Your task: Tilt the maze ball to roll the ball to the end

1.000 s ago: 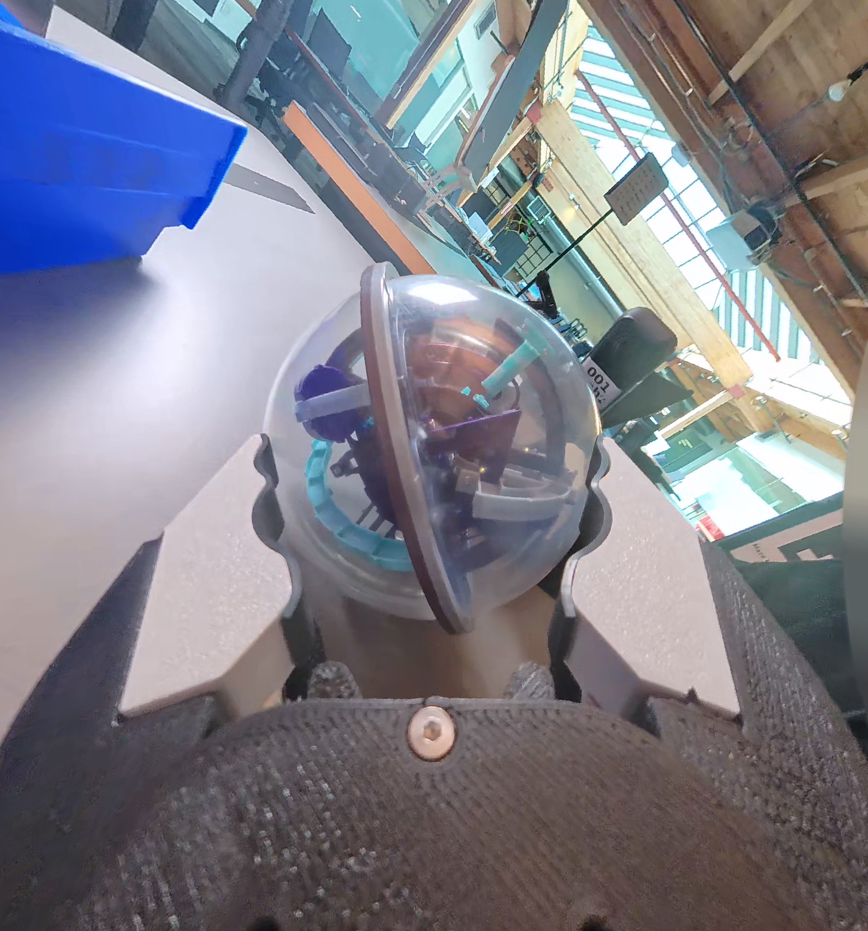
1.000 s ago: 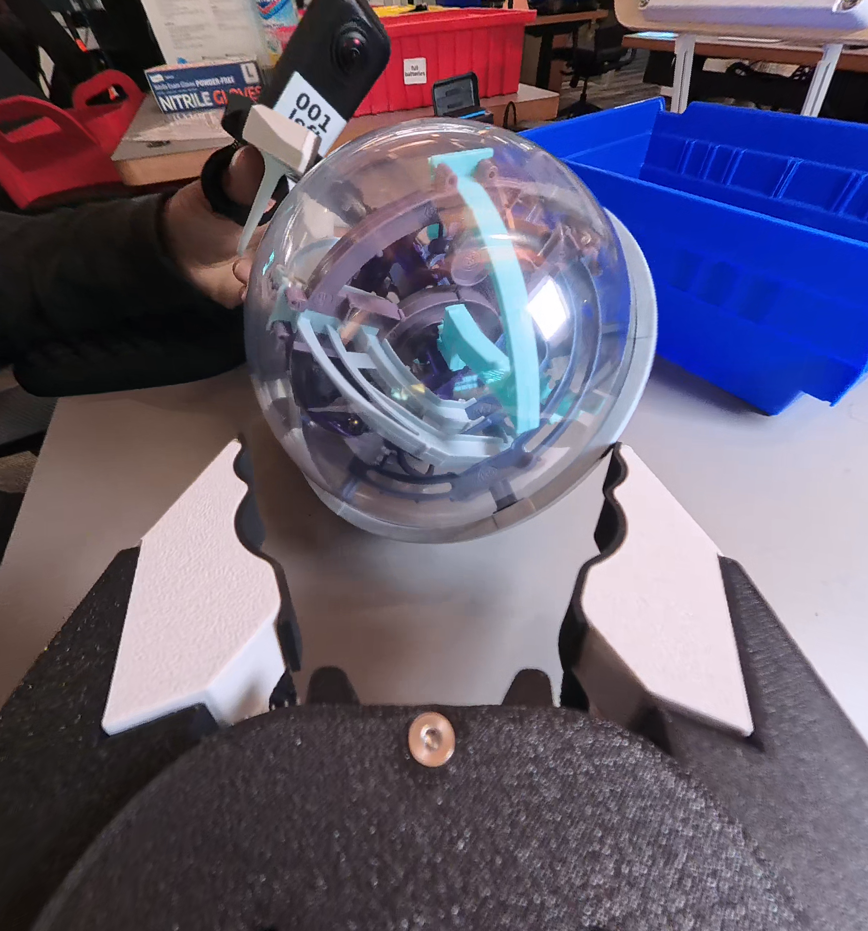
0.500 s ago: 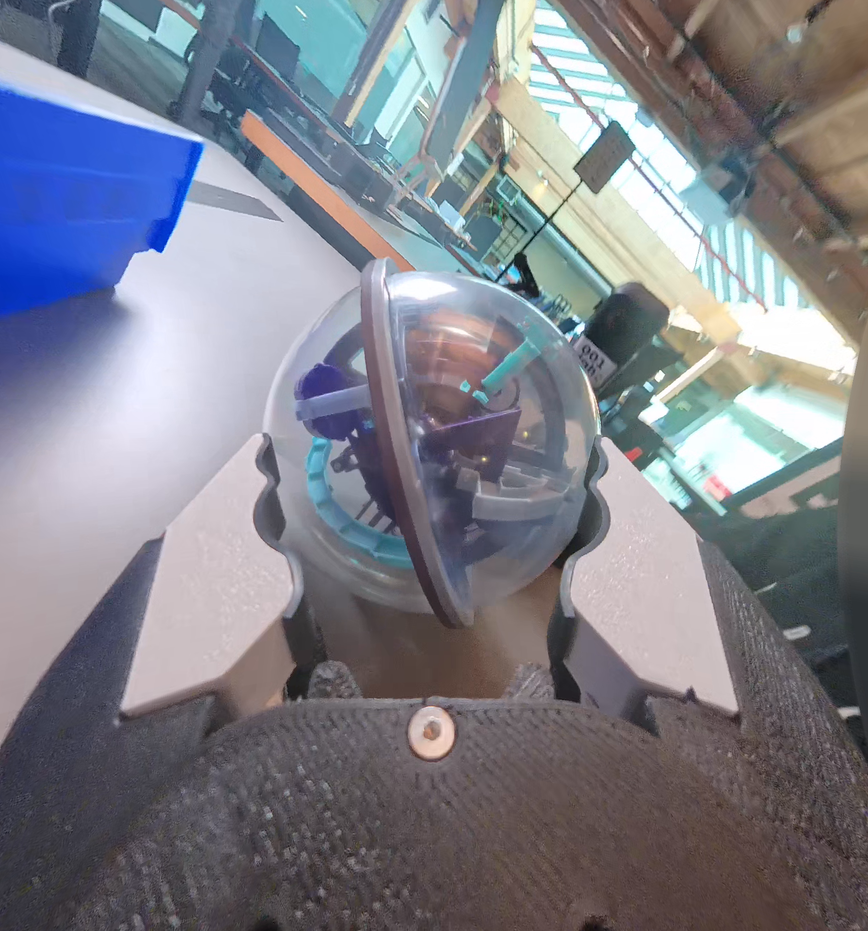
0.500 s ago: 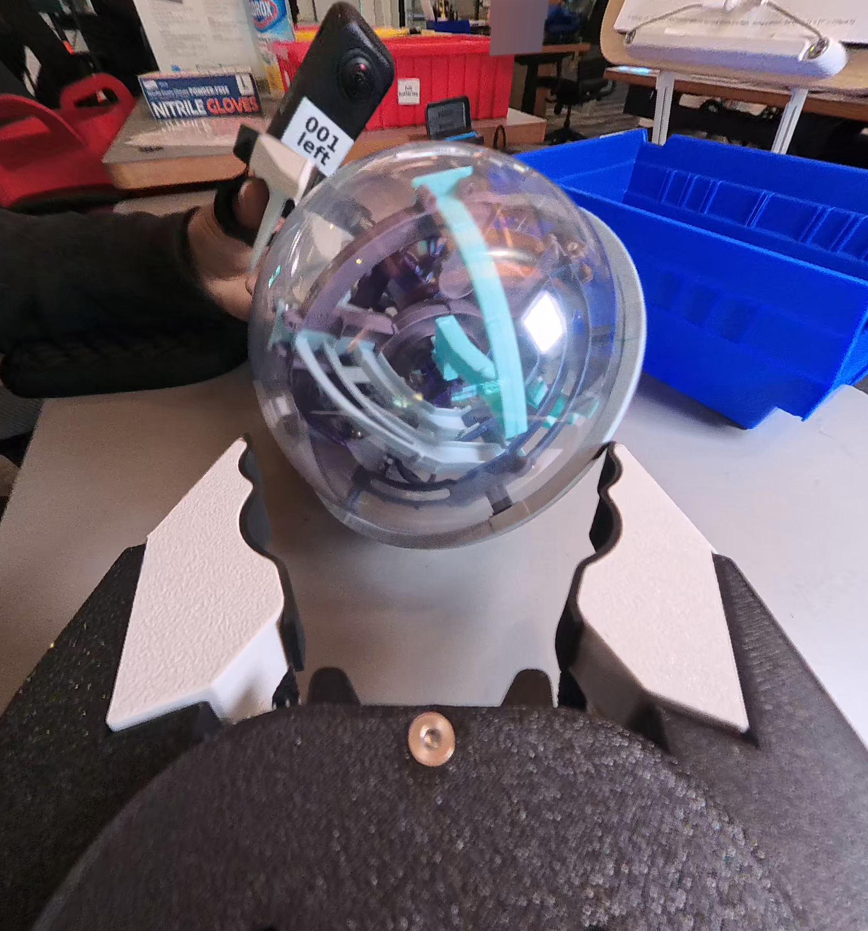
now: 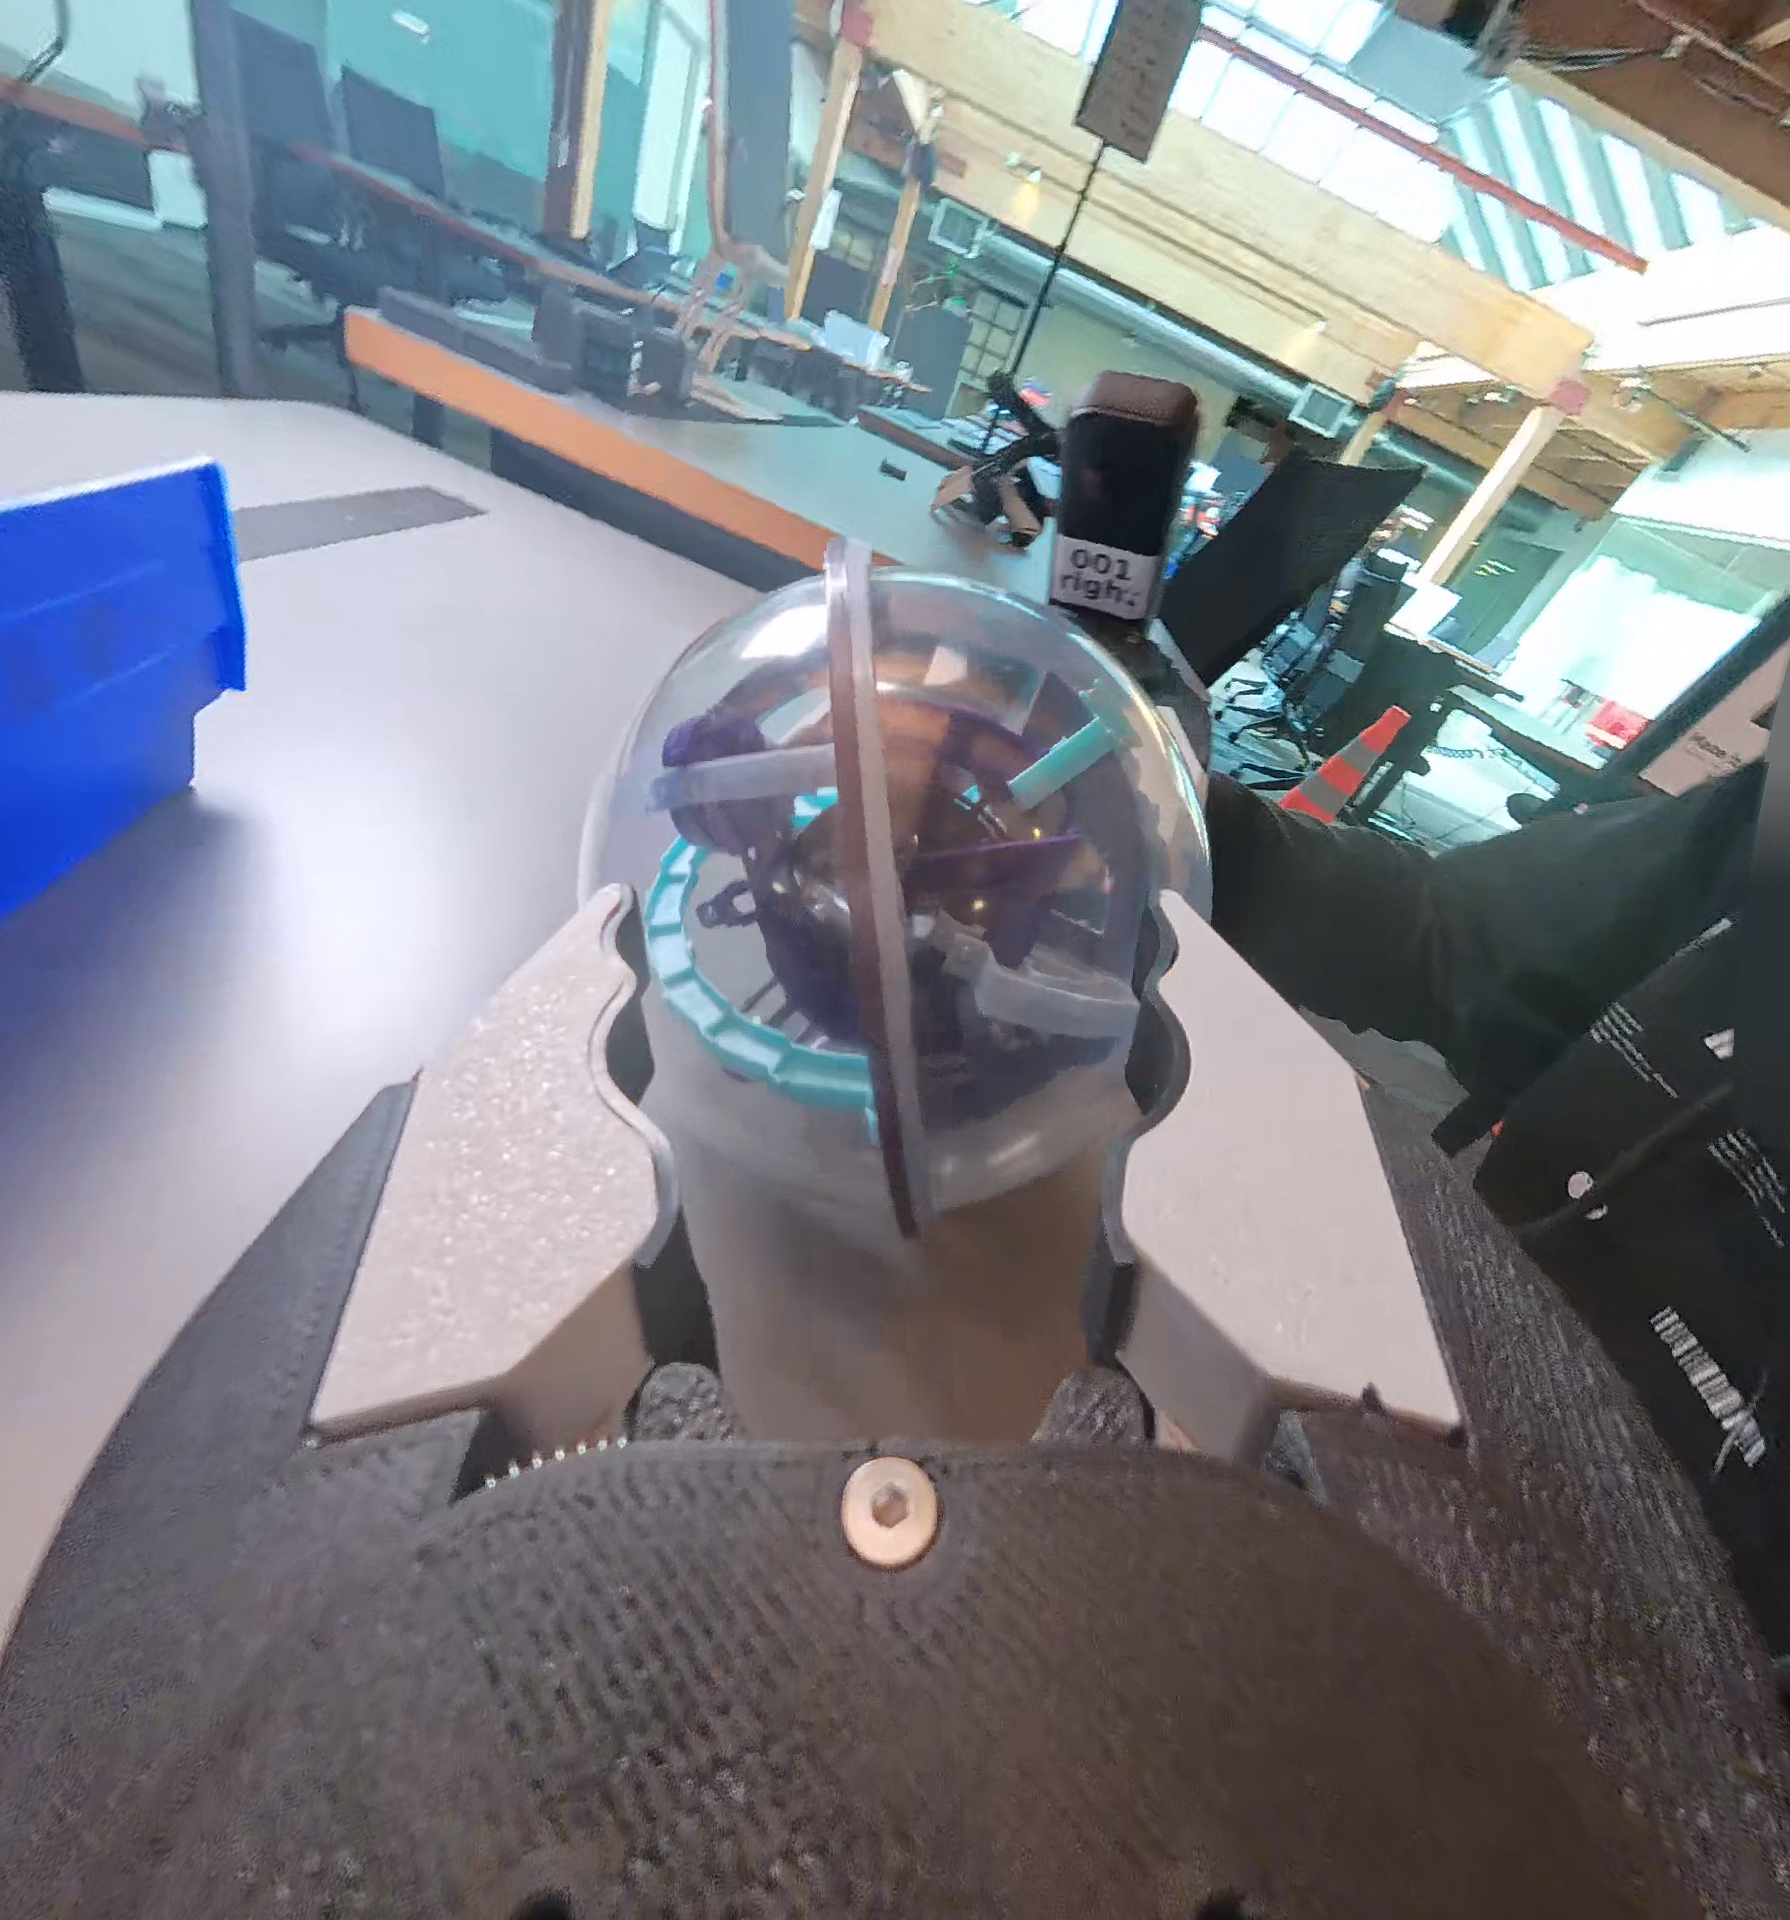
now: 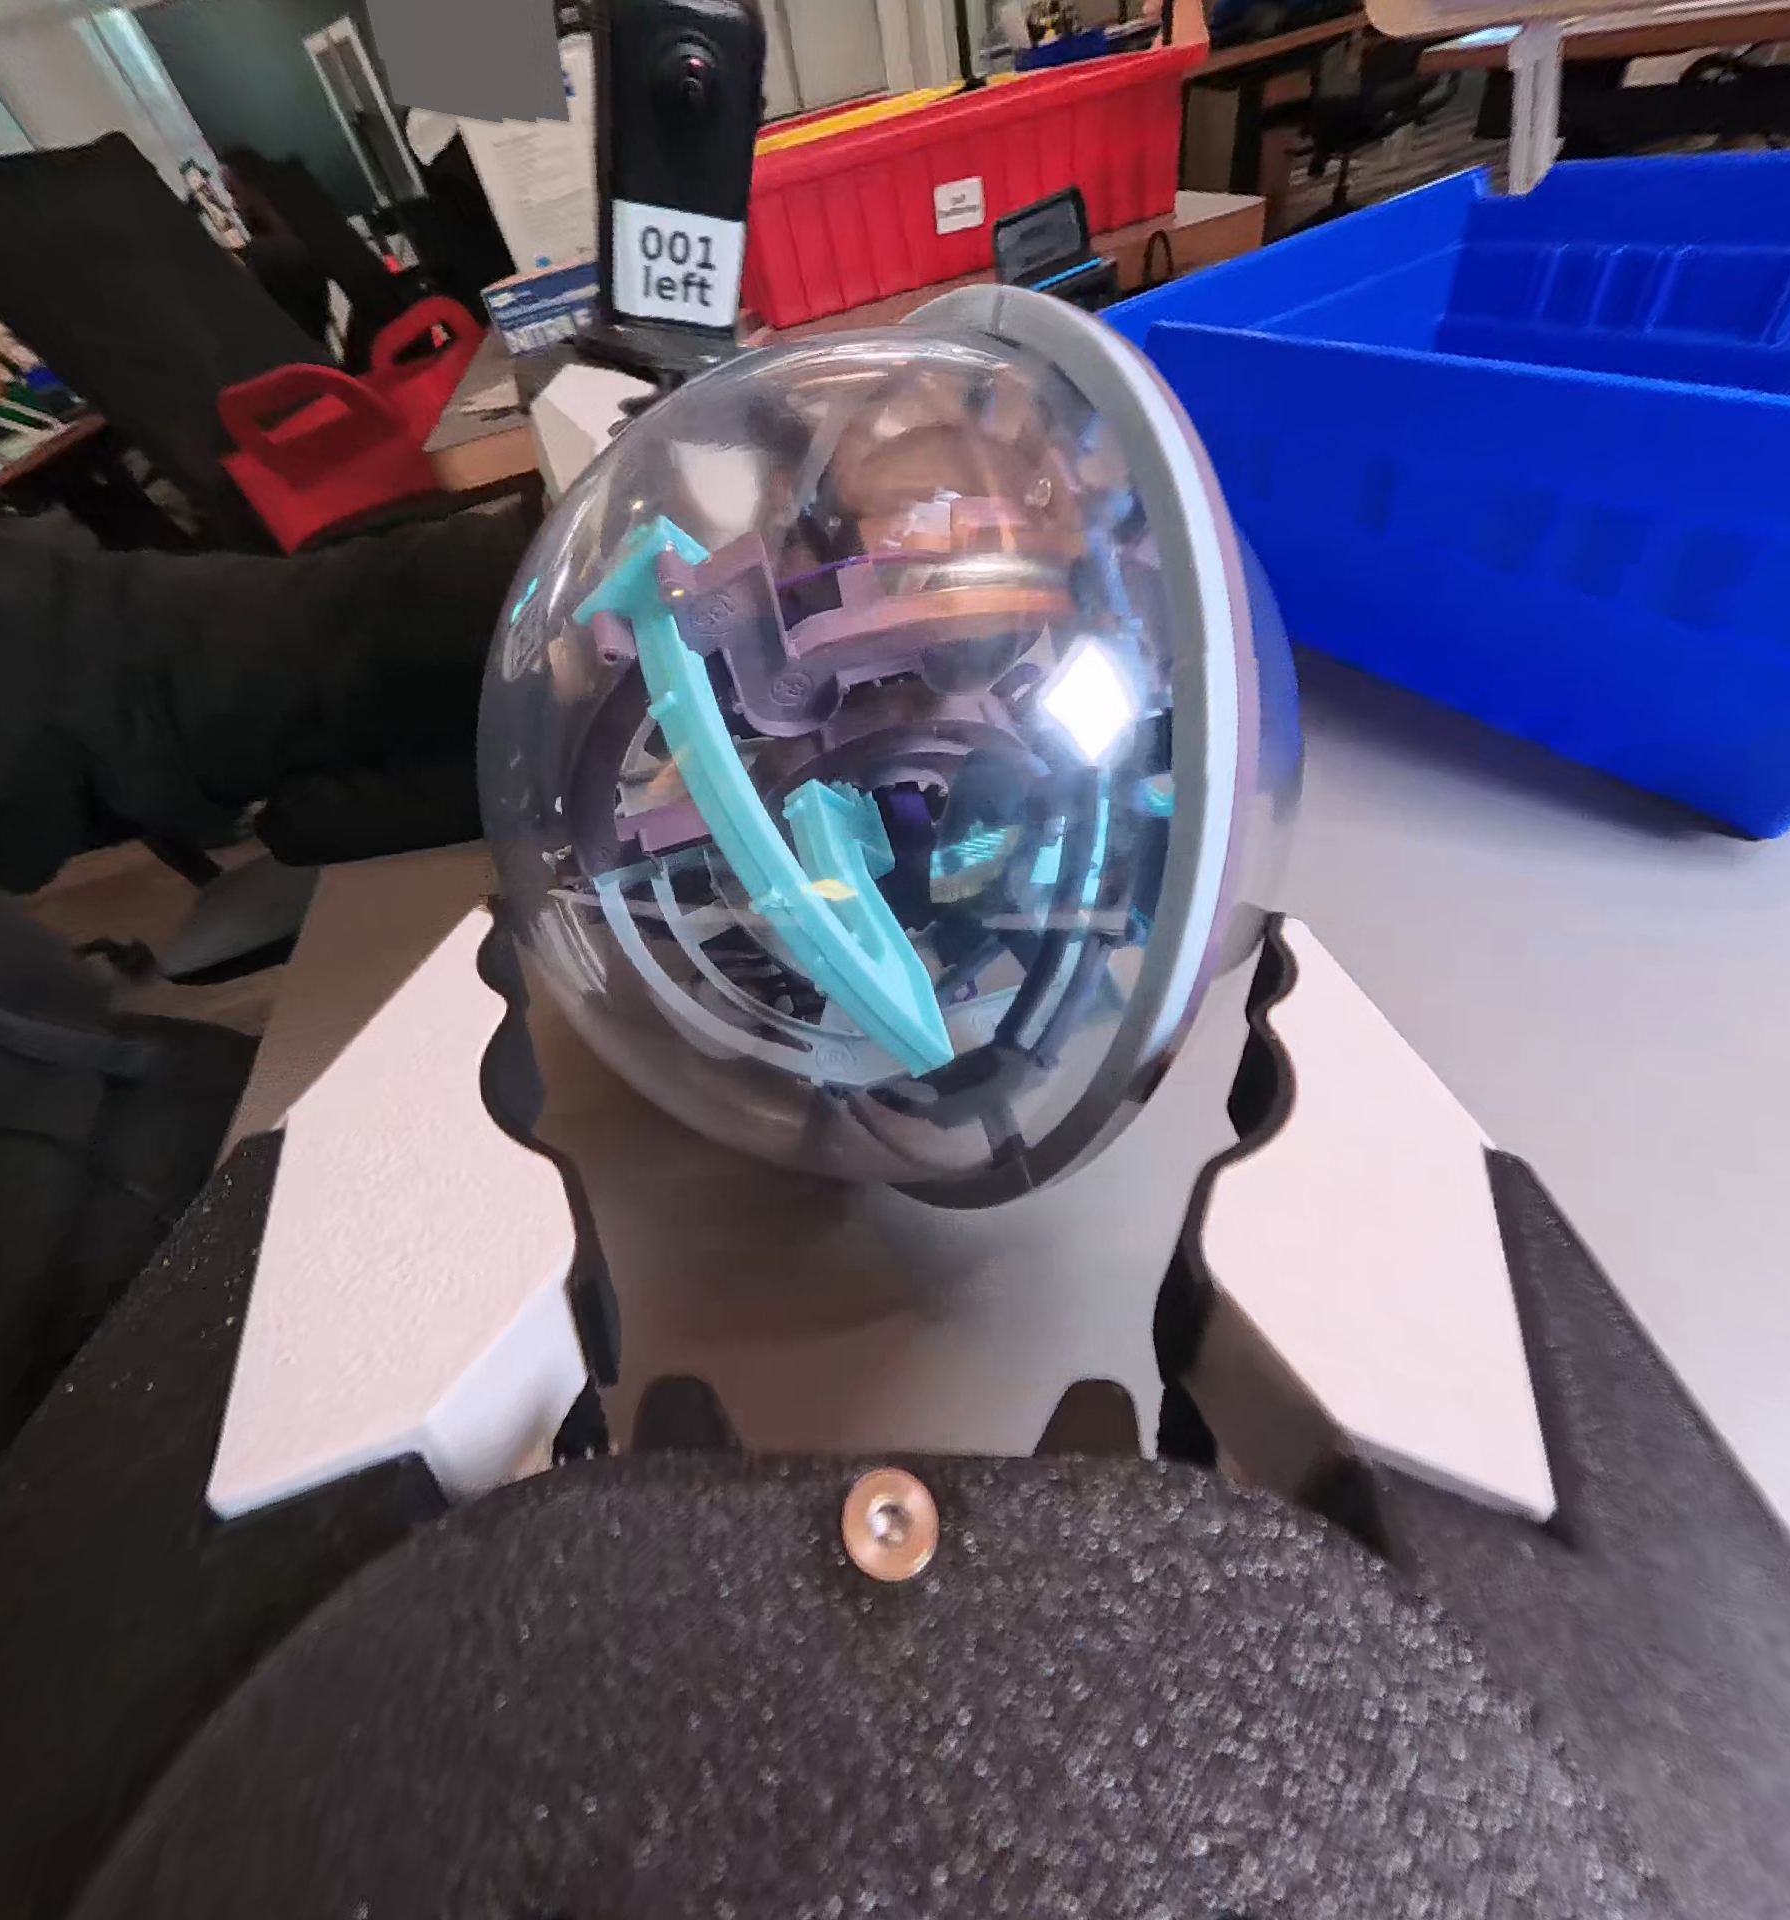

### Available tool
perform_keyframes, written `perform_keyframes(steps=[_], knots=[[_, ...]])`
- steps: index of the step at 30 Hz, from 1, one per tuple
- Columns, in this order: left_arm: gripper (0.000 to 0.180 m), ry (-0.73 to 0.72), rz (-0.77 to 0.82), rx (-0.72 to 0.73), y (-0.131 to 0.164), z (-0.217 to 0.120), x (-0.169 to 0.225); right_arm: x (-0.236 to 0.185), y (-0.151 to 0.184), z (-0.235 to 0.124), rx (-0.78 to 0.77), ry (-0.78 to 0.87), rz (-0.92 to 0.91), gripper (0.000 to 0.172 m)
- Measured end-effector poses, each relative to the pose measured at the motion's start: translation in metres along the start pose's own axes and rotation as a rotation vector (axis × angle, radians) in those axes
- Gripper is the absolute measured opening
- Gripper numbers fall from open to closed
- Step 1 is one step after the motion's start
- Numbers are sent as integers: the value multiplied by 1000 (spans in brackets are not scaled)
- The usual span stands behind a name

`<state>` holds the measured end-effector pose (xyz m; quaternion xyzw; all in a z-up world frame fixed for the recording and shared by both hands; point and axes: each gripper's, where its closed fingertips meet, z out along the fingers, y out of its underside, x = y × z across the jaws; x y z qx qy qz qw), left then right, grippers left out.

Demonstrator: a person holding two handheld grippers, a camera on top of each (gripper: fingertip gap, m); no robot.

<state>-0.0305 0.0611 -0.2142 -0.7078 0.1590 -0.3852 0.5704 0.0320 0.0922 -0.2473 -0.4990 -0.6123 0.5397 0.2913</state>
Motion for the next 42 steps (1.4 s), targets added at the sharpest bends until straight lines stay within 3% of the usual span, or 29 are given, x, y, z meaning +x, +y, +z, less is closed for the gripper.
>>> perform_keyframes(steps=[2,4,5,8,10,14,19,22,27,33,37,42], knots=[[97,-42,-21,10,-1,-3,-2,2,-1,-1,8,38,-34,134],[132,-58,-50,7,1,1,2,1,-3,0,14,59,-70,133],[141,-64,-53,-18,6,6,4,1,-4,0,17,71,-85,133],[152,-106,-13,-87,22,27,5,1,-3,4,5,114,-143,133],[154,-179,51,-143,32,35,-7,1,0,6,-17,142,-198,134],[155,-122,44,-130,31,34,-11,0,-1,2,-10,83,-138,132],[155,-91,163,-138,32,34,-4,6,9,3,-75,-24,32,132],[154,-84,257,-129,27,36,1,-1,15,12,-138,-36,-21,135],[153,-54,362,-33,-22,30,19,-10,-47,2,75,20,-141,136],[153,-32,558,29,-96,25,49,-22,-119,-15,173,62,-307,136],[153,-28,665,49,-128,22,68,-29,-146,-22,204,68,-374,136],[153,-19,744,79,-147,20,85,-38,-164,-28,223,74,-435,136]])
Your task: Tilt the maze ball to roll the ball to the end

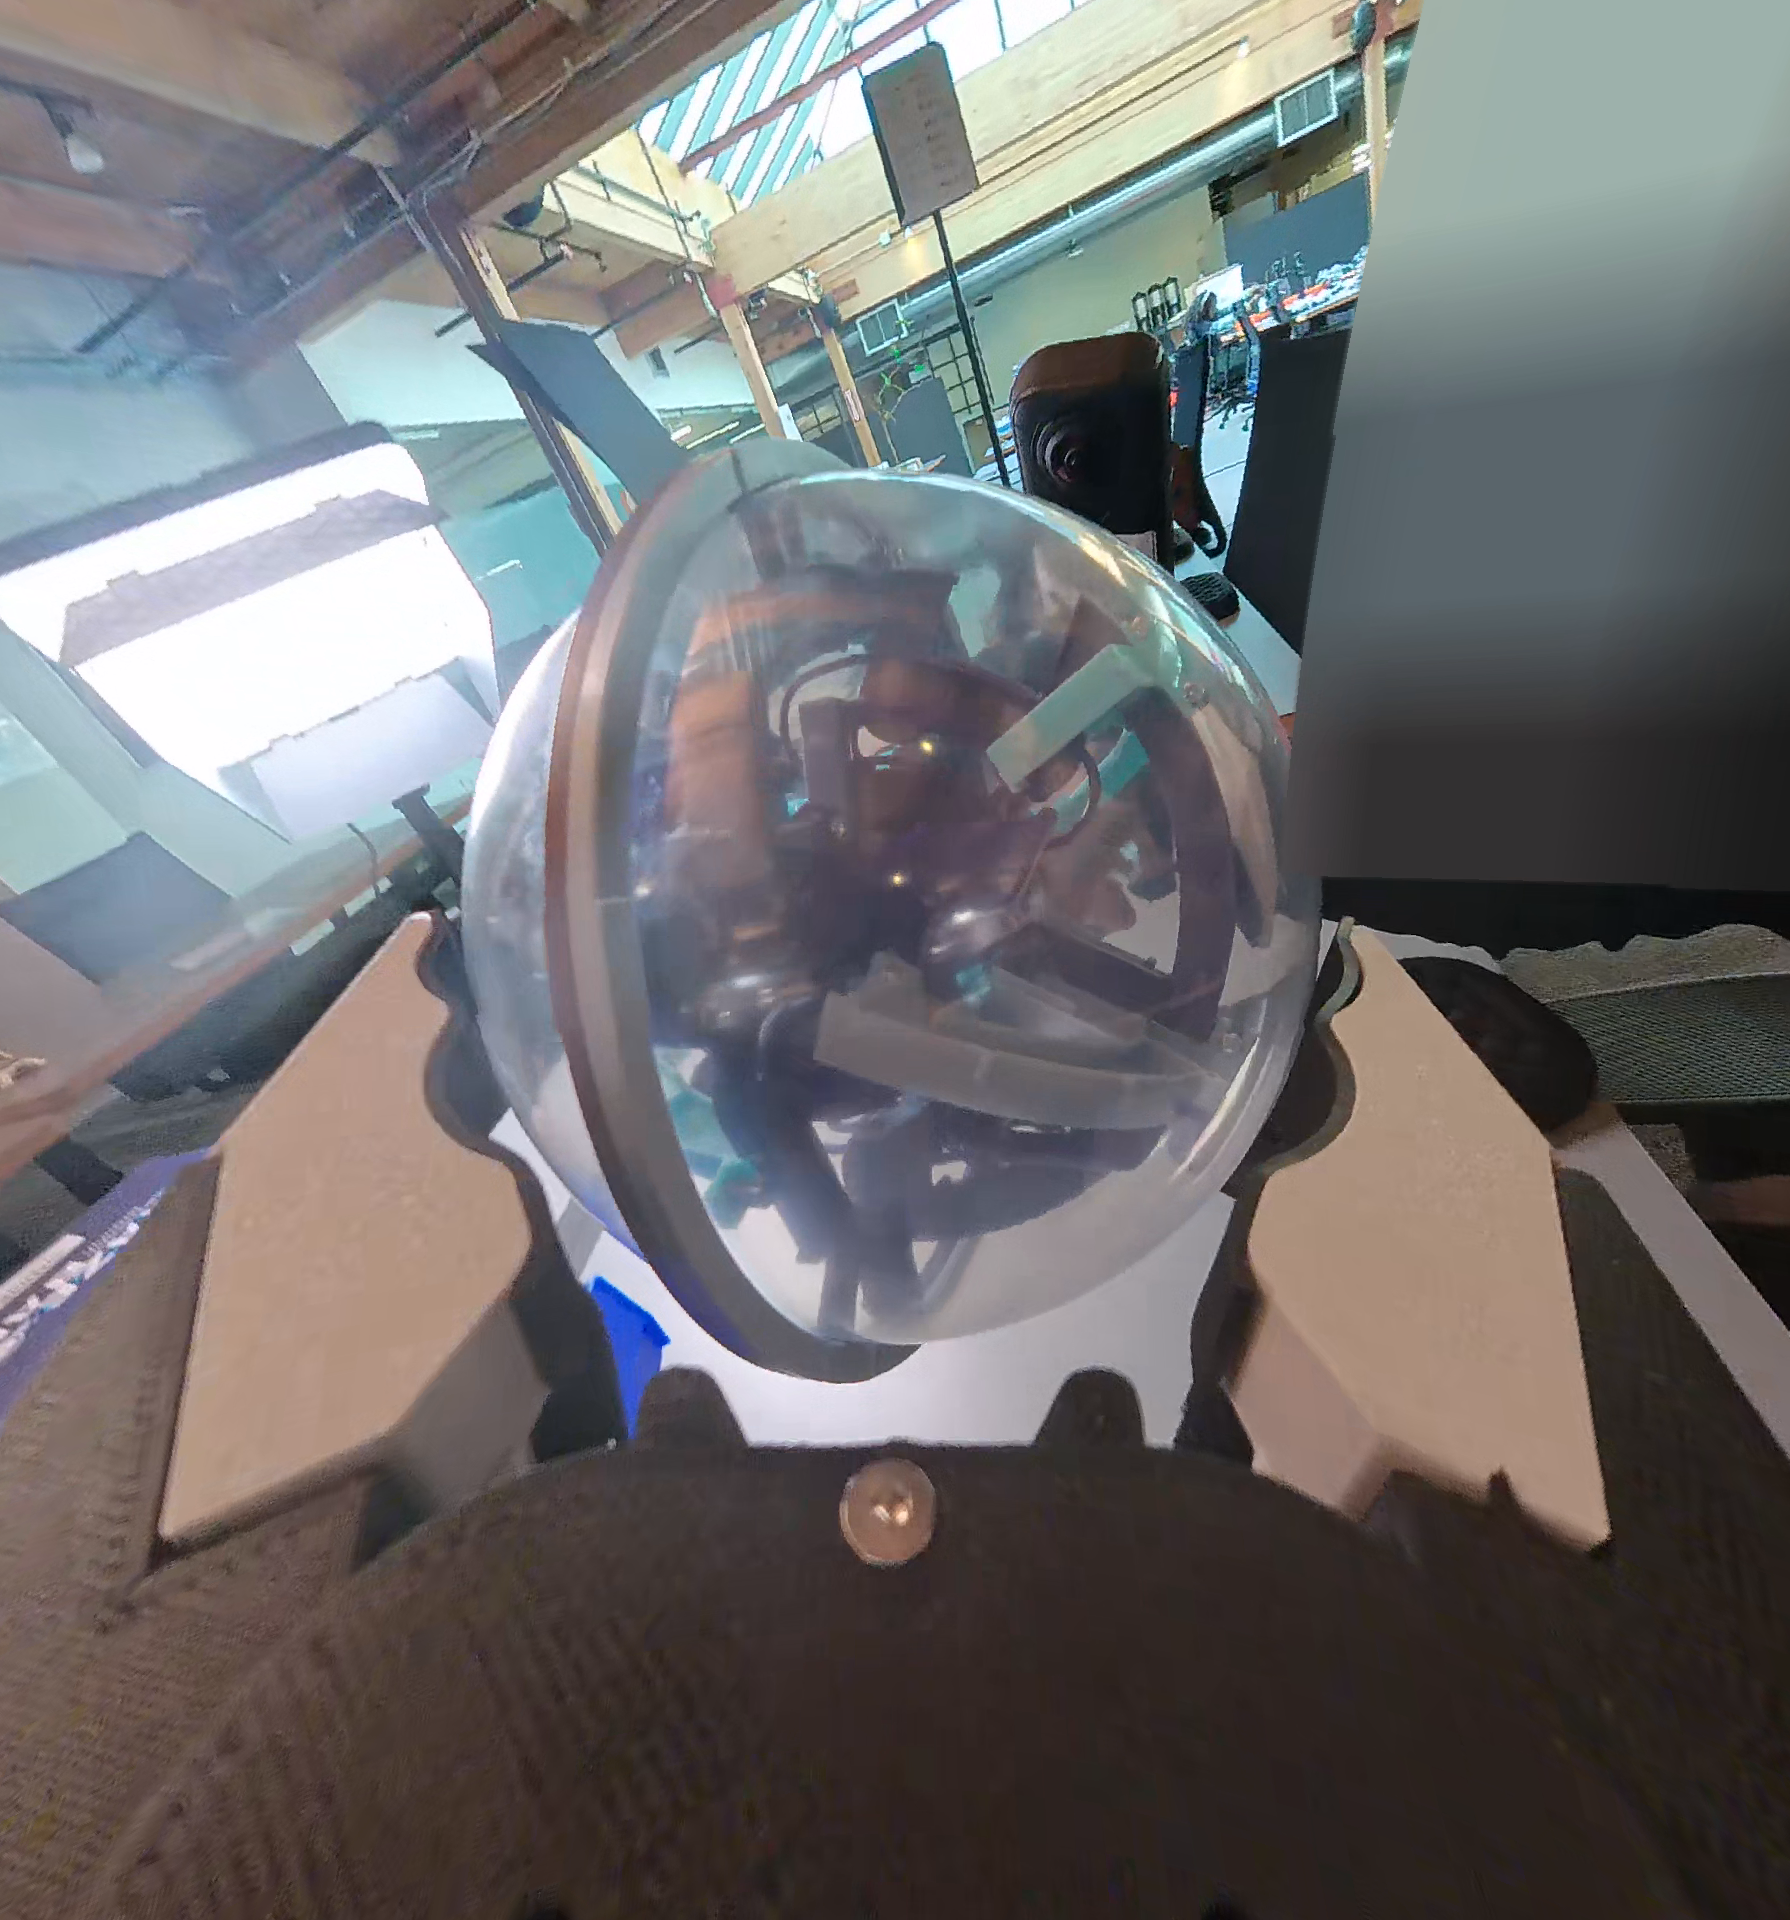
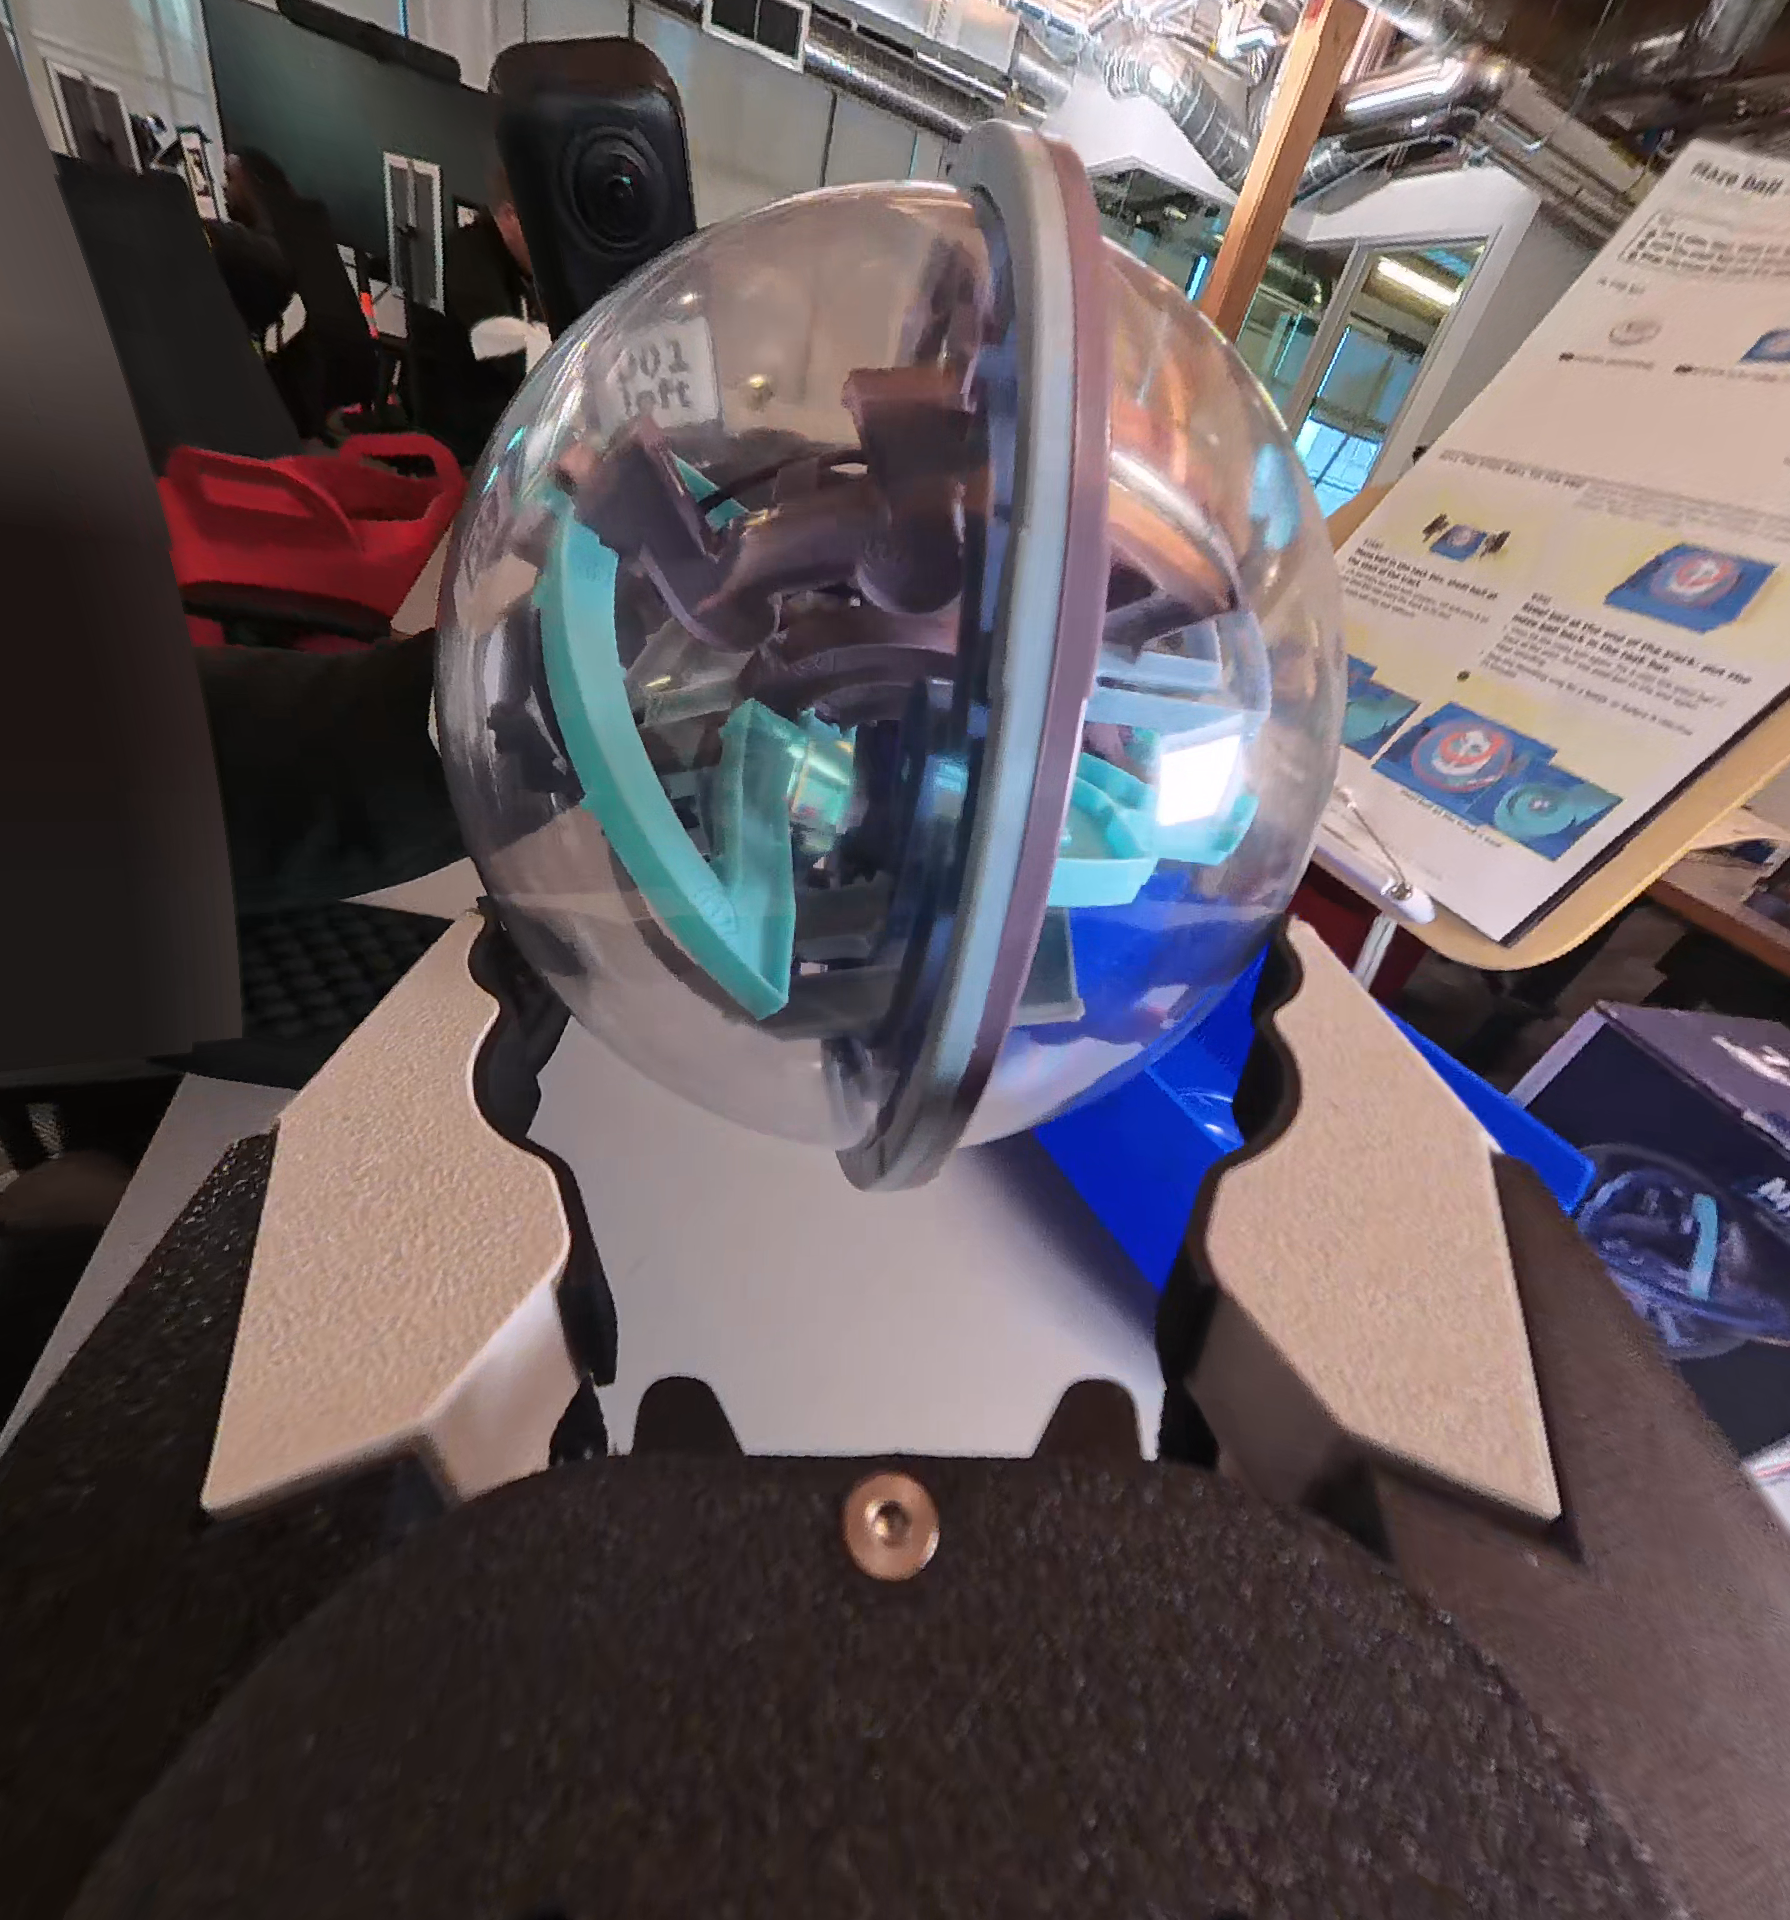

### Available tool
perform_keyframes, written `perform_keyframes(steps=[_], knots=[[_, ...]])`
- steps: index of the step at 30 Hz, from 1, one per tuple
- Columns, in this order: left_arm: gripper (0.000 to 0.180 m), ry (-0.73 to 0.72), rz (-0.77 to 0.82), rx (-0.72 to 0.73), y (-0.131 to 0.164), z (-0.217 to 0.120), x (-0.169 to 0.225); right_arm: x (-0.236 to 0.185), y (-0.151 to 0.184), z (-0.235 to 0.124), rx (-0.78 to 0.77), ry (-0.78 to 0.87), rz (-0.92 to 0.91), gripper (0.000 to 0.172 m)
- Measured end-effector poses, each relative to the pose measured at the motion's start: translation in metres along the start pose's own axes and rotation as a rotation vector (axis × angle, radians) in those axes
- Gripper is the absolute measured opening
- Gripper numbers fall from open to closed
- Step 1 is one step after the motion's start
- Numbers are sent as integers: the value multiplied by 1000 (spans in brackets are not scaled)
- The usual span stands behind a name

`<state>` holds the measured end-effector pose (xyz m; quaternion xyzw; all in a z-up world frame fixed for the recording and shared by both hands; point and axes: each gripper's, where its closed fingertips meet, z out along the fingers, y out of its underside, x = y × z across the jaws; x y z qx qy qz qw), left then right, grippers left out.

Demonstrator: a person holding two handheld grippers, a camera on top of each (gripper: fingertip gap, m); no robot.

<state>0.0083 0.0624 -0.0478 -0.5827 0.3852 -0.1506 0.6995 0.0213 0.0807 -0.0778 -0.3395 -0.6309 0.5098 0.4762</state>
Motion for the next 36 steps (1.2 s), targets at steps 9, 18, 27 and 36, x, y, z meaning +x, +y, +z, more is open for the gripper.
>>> perform_keyframes(steps=[9,18,27,36], knots=[[153,-8,58,43,-11,-2,6,-5,-16,-5,-35,16,-98,136],[153,-9,58,37,-17,-4,9,-9,-22,-6,-17,15,-100,136],[153,-9,0,1,-23,-6,10,-13,-25,-4,35,-5,-14,136],[153,1,39,29,-39,-10,14,-19,-30,0,81,-16,-2,136]])
